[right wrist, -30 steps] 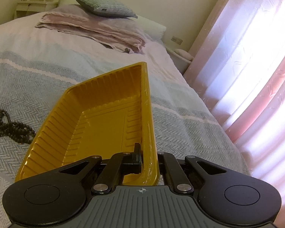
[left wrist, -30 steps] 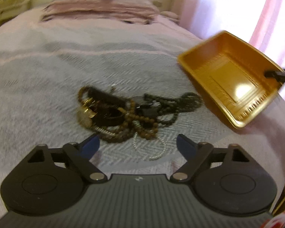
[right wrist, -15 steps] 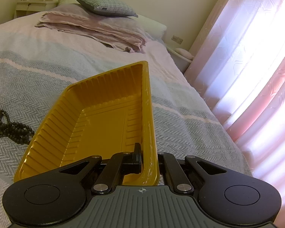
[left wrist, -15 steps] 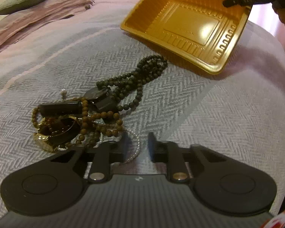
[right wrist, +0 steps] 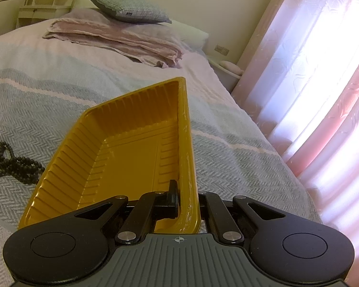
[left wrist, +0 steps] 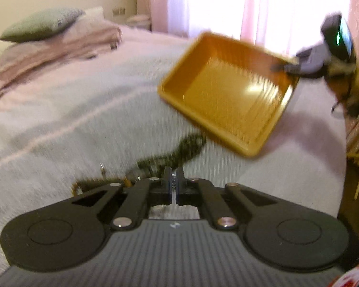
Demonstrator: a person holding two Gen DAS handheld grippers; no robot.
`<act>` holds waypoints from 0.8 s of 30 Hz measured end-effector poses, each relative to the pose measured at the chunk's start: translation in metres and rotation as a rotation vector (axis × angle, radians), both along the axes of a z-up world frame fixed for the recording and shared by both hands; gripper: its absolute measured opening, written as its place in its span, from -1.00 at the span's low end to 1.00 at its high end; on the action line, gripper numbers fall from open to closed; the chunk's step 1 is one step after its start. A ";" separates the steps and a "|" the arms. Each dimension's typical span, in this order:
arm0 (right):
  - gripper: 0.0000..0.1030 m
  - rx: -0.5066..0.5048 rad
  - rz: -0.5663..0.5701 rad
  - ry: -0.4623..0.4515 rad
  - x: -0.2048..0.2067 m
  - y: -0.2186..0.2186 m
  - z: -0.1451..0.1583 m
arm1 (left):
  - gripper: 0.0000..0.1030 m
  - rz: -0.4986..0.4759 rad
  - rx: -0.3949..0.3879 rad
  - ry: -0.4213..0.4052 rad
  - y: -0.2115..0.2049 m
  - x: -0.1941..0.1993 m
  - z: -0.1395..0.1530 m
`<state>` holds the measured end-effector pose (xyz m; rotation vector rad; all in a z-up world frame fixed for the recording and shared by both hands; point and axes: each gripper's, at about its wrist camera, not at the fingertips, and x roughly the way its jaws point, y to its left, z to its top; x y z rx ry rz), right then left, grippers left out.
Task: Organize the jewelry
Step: 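Hold the tray up with the right gripper while the left gripper reaches into the jewelry pile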
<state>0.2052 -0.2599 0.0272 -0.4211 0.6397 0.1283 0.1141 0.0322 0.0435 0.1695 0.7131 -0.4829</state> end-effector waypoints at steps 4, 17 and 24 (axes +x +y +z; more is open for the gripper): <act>-0.93 0.005 -0.001 -0.001 0.000 -0.001 0.000 | -0.97 0.005 -0.013 -0.047 0.006 0.002 0.035; -0.93 0.007 0.005 -0.014 -0.001 0.000 0.004 | -0.97 -0.012 -0.062 -0.179 0.002 0.006 0.111; -0.93 0.013 0.007 -0.023 -0.002 0.001 0.007 | -0.97 -0.009 -0.088 -0.234 0.003 0.006 0.138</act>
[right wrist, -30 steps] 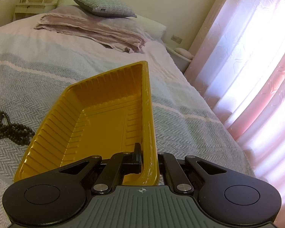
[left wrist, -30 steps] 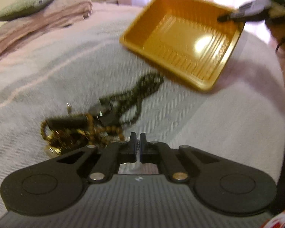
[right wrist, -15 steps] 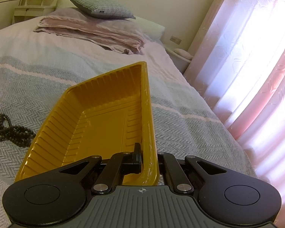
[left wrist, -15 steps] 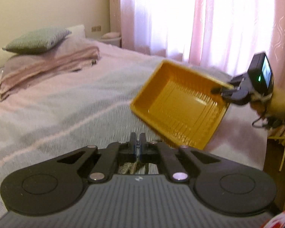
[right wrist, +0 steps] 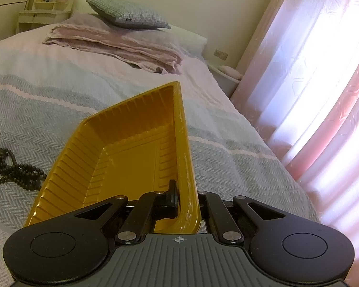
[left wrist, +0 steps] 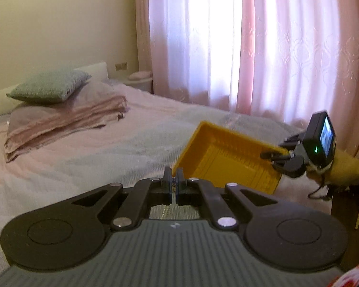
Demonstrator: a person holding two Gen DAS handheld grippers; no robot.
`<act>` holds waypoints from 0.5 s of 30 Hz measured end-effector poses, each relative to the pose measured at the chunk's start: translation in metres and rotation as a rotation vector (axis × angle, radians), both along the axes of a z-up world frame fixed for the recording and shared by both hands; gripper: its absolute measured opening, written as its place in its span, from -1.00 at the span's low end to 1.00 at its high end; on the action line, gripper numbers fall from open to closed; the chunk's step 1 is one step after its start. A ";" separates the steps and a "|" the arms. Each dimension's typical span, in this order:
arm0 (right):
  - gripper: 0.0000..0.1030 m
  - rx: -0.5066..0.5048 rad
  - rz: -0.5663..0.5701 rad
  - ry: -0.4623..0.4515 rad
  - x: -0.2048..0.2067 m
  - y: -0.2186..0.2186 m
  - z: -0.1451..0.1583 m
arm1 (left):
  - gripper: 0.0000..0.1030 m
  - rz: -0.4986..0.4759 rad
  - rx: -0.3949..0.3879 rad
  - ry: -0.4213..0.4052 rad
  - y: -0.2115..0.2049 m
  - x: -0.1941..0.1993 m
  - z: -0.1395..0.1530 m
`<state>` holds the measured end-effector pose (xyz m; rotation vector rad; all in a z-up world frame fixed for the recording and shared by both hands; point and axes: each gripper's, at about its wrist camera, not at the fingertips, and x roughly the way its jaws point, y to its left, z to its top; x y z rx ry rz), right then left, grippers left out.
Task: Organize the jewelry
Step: 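Hold the tray up with the right gripper while the left gripper reaches into the jewelry pile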
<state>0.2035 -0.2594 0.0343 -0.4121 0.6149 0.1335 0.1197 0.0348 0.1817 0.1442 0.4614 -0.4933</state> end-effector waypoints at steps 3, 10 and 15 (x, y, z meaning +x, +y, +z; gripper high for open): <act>-0.93 0.001 0.000 -0.001 0.000 -0.001 0.000 | -0.97 0.006 -0.015 -0.034 0.001 -0.001 0.013; -0.92 0.003 0.000 -0.001 0.000 -0.001 0.000 | -0.97 -0.004 -0.029 -0.065 0.002 0.000 0.028; -0.92 0.001 0.000 -0.001 0.000 0.000 -0.001 | -0.96 -0.074 -0.009 0.064 -0.011 0.004 -0.010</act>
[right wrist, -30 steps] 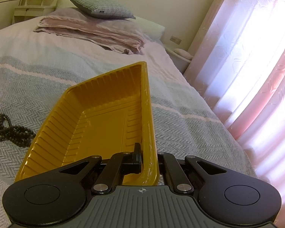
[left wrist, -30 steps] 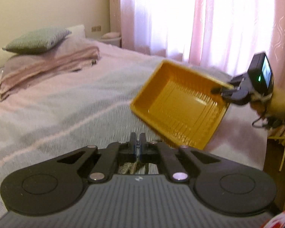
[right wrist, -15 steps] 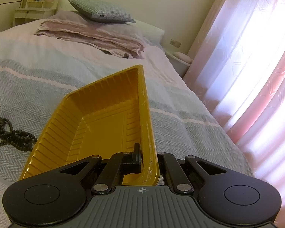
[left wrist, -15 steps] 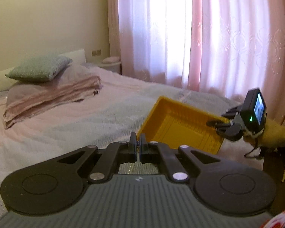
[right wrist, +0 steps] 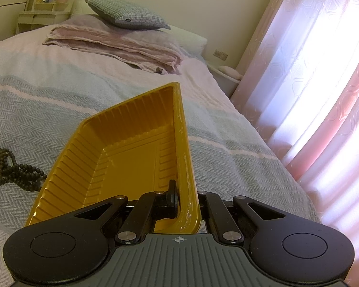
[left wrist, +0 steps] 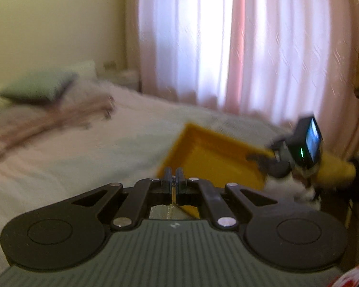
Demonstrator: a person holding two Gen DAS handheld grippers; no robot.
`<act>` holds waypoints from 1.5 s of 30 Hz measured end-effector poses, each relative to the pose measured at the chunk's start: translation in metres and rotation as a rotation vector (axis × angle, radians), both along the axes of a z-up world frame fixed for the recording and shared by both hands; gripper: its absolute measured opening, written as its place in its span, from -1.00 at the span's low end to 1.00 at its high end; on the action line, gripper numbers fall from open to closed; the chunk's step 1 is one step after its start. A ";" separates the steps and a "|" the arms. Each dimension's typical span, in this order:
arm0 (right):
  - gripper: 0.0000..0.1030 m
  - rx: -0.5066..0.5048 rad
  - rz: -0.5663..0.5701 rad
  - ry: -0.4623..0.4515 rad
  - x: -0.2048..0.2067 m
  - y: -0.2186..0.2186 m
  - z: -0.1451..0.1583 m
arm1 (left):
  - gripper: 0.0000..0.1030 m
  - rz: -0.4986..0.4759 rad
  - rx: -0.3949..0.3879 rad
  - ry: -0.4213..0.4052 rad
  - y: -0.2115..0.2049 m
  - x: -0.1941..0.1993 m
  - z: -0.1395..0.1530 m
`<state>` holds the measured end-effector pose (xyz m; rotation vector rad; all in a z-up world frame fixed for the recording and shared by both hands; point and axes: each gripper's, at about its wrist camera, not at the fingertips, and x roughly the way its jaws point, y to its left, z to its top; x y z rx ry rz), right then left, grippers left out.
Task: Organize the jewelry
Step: 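Hold the tray up with the right gripper while the left gripper reaches into the jewelry pile, then close the left gripper on the brown wooden bead strand and lift it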
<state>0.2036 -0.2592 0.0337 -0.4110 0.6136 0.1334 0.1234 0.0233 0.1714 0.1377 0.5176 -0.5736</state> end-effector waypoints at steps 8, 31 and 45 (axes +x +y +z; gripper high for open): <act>-0.92 -0.001 0.001 -0.001 0.000 0.000 0.000 | -0.46 0.011 0.093 0.181 0.009 0.006 -0.075; -0.92 0.004 0.002 0.003 0.003 -0.002 -0.004 | -0.42 -0.184 0.700 0.080 -0.012 0.061 -0.223; -0.93 0.007 -0.001 0.007 0.004 -0.002 -0.004 | -0.83 -0.399 0.726 0.279 -0.013 0.100 -0.216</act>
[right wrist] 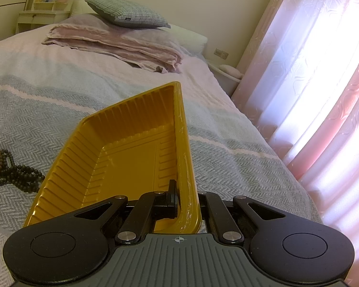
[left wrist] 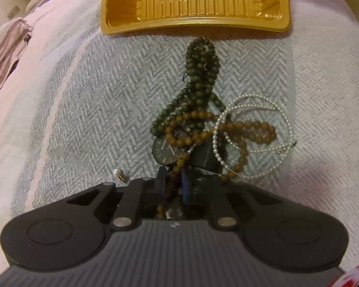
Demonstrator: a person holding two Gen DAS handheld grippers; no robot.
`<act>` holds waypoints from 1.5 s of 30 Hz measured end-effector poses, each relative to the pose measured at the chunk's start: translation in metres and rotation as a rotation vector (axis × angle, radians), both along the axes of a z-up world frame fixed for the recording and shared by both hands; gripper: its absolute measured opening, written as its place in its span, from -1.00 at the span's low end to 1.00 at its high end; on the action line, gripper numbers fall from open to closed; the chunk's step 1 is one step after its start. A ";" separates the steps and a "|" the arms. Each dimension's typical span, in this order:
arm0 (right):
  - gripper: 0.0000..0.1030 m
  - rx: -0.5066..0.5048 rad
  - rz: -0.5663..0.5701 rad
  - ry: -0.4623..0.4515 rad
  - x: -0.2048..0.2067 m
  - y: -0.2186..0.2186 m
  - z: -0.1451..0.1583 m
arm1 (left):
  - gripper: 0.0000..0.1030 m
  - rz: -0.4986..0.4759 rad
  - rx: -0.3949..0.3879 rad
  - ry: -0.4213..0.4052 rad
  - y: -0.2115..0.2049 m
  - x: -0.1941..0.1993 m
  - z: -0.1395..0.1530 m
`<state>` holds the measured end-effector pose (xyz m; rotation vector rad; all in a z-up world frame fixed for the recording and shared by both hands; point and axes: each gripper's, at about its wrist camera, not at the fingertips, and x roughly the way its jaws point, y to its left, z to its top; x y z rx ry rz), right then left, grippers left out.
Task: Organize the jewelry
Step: 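Close the left gripper on the brown wooden bead strand and lift it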
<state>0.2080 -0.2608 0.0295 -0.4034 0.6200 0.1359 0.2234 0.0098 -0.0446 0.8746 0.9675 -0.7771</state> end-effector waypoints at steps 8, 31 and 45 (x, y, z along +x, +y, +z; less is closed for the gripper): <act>-0.93 0.003 0.000 -0.003 -0.001 0.000 0.000 | -0.88 0.014 0.011 -0.183 0.001 -0.023 0.041; -0.92 0.007 0.001 -0.023 -0.008 -0.001 0.004 | -0.88 0.115 -0.147 -0.582 0.006 -0.058 0.213; -0.92 0.024 0.007 -0.024 -0.008 -0.006 0.006 | -0.88 0.026 -0.264 -0.531 -0.070 -0.042 0.228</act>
